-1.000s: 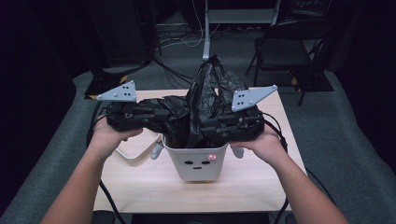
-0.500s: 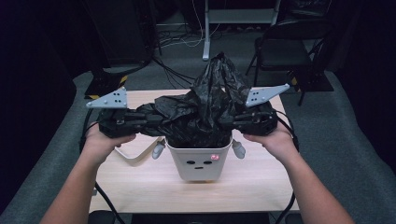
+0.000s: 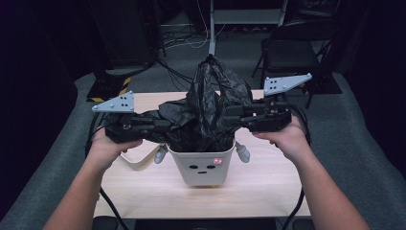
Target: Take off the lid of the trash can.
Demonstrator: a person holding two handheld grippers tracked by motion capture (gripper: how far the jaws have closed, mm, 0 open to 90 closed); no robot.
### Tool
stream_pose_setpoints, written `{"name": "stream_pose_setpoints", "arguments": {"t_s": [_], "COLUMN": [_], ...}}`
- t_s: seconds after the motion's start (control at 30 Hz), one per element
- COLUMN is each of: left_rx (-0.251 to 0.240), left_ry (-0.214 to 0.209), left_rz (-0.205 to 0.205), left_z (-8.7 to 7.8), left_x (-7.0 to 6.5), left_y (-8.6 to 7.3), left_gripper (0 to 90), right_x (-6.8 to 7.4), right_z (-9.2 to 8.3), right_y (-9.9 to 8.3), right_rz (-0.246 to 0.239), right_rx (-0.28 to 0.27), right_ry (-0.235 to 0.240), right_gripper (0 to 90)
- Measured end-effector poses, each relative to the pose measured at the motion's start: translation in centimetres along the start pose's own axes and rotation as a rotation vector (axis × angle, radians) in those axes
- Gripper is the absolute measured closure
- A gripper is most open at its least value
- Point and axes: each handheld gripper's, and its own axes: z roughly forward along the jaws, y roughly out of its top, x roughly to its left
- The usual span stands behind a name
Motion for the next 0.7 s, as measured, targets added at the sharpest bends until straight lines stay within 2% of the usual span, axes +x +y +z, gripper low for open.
{"name": "stream_pose_setpoints", "arguments": {"t_s": [0.27, 0.5, 0.63, 0.67, 0.7], "left_rx": [0.004, 0.004, 0.007, 0.009, 0.008], "left_ry": [-0.014, -0.027, -0.033, -0.032, -0.032], "left_rz": [0.014, 0.021, 0.029, 0.036, 0.033], "left_z": [0.4, 0.7, 0.7, 0.6, 0.6], "left_x": [-0.7, -1.0, -1.2, -1.3, -1.3], "left_y": [0.4, 0.5, 0.6, 0.5, 0.4], "left_gripper": [89.0, 89.0, 88.9, 89.0, 89.0], "right_x": [1.1, 1.5, 1.4, 1.4, 1.4], "right_z": [2.5, 5.0, 6.1, 6.2, 6.2], "right_y": [3.2, 5.2, 5.2, 5.1, 4.9], "right_rz": [-0.034, -0.029, -0.029, -0.035, -0.050], "right_rx": [0.032, 0.073, 0.120, 0.131, 0.145], "right_ry": [0.016, -0.009, -0.048, -0.052, -0.066], "right_gripper": [49.0, 42.3, 46.2, 50.2, 57.8]}}
